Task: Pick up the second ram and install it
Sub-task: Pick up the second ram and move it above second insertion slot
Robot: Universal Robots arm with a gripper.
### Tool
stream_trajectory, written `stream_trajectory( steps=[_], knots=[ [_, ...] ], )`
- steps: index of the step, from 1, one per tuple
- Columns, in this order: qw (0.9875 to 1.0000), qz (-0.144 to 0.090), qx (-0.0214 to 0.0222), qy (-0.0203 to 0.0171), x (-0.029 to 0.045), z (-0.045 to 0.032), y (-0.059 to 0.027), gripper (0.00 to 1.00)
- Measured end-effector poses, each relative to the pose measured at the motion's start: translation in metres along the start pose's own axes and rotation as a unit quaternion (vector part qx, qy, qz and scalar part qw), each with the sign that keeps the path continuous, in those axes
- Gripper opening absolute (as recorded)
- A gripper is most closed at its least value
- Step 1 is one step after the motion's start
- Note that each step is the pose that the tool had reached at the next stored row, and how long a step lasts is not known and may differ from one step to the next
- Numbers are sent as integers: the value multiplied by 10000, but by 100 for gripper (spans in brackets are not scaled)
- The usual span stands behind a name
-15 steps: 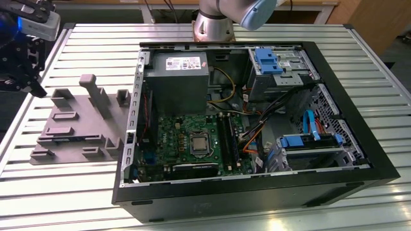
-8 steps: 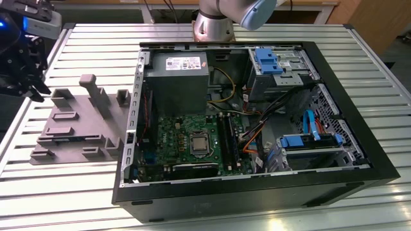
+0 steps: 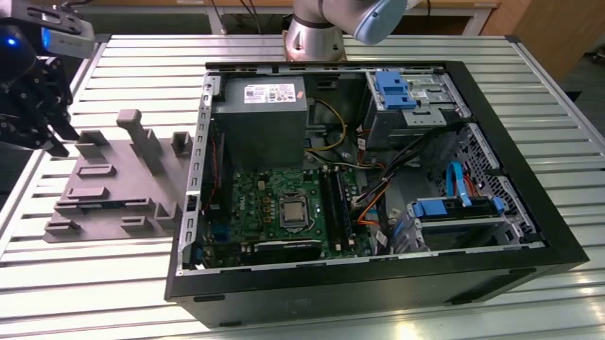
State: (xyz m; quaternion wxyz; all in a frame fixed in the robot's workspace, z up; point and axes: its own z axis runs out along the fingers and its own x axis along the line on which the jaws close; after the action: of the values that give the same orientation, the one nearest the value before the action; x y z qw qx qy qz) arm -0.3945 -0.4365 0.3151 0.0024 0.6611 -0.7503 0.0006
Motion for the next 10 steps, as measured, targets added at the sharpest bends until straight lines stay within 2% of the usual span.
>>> stream_trajectory(
  steps=[5,10],
  knots=[
    [9991,-421,-1,-18,0,71,4,36],
    [9989,-470,-1,-21,1,84,7,36]
  ],
)
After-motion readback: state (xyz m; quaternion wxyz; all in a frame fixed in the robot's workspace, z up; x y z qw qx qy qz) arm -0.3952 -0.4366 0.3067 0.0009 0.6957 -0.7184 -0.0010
